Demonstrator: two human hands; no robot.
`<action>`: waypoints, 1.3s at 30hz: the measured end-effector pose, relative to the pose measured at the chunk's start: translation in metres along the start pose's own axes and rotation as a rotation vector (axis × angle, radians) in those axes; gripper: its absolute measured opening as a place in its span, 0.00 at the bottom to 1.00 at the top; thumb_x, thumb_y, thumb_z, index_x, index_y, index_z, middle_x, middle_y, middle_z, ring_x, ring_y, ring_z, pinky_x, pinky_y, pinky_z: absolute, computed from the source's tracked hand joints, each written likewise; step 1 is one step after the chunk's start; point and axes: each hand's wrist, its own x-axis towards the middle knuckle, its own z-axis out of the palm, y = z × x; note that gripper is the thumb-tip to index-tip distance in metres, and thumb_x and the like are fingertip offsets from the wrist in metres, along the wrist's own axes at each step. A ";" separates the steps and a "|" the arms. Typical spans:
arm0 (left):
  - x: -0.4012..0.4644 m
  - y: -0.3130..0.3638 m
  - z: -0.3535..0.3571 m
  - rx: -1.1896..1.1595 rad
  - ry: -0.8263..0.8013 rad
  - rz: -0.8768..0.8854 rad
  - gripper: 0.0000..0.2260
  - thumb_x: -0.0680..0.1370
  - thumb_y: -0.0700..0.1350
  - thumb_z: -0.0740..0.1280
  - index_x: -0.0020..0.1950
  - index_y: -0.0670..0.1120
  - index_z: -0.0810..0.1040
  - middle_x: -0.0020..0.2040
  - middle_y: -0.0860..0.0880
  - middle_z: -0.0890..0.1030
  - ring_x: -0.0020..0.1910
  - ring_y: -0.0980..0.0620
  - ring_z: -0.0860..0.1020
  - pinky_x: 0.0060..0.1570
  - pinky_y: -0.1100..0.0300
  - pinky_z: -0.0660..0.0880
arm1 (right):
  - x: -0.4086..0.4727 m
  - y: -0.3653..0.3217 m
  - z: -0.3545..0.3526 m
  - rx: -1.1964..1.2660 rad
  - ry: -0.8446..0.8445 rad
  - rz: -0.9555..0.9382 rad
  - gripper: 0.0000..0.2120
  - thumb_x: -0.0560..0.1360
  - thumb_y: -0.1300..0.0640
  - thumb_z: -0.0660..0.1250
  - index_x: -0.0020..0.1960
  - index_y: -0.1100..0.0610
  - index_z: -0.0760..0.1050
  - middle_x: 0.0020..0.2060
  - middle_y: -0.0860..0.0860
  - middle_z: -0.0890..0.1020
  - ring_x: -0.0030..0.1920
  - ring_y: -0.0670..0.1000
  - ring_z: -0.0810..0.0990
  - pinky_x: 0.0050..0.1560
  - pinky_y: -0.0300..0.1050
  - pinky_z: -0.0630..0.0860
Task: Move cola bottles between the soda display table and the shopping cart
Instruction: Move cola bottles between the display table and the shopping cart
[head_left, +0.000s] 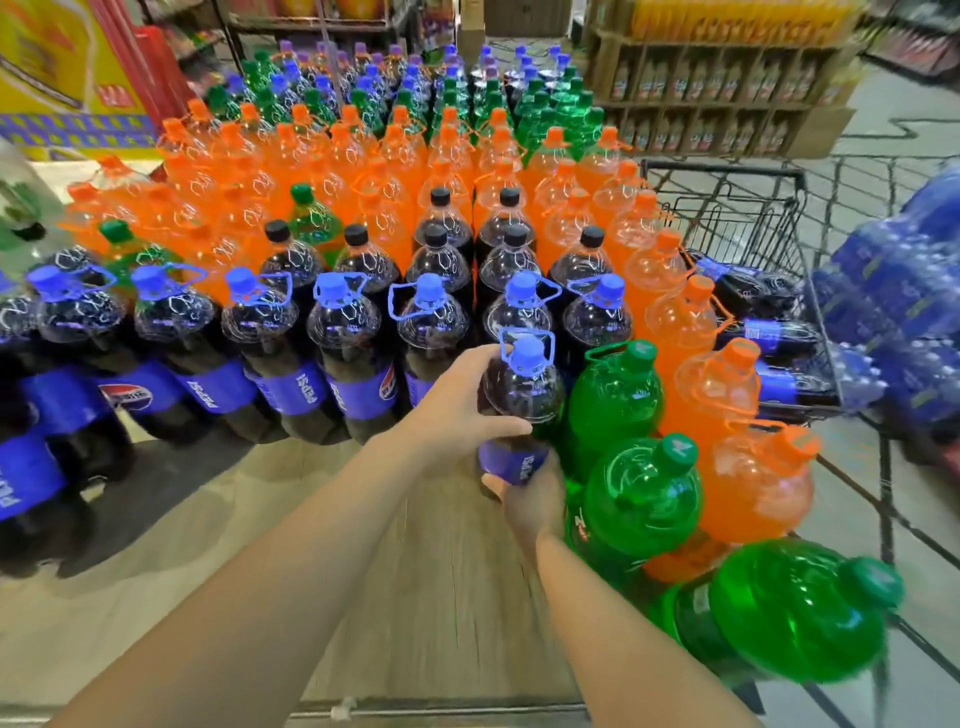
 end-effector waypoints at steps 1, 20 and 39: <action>0.001 0.001 -0.001 0.009 -0.010 0.004 0.39 0.72 0.49 0.83 0.78 0.54 0.67 0.73 0.57 0.71 0.71 0.59 0.70 0.73 0.53 0.71 | -0.001 0.000 0.000 -0.020 0.008 0.012 0.36 0.65 0.66 0.82 0.70 0.58 0.72 0.60 0.52 0.80 0.60 0.53 0.80 0.48 0.30 0.72; -0.055 -0.012 -0.040 0.719 -0.394 0.424 0.45 0.72 0.62 0.78 0.83 0.53 0.62 0.74 0.51 0.67 0.72 0.43 0.70 0.64 0.45 0.75 | -0.165 -0.013 -0.069 -0.499 0.227 0.214 0.52 0.66 0.36 0.80 0.81 0.49 0.59 0.74 0.54 0.72 0.73 0.56 0.72 0.67 0.52 0.74; -0.153 0.128 0.139 0.930 -0.659 0.714 0.48 0.72 0.69 0.72 0.85 0.56 0.54 0.80 0.51 0.64 0.78 0.48 0.65 0.71 0.46 0.72 | -0.308 0.047 -0.303 -0.790 0.427 0.423 0.52 0.65 0.29 0.76 0.81 0.47 0.59 0.77 0.50 0.68 0.76 0.55 0.64 0.72 0.56 0.69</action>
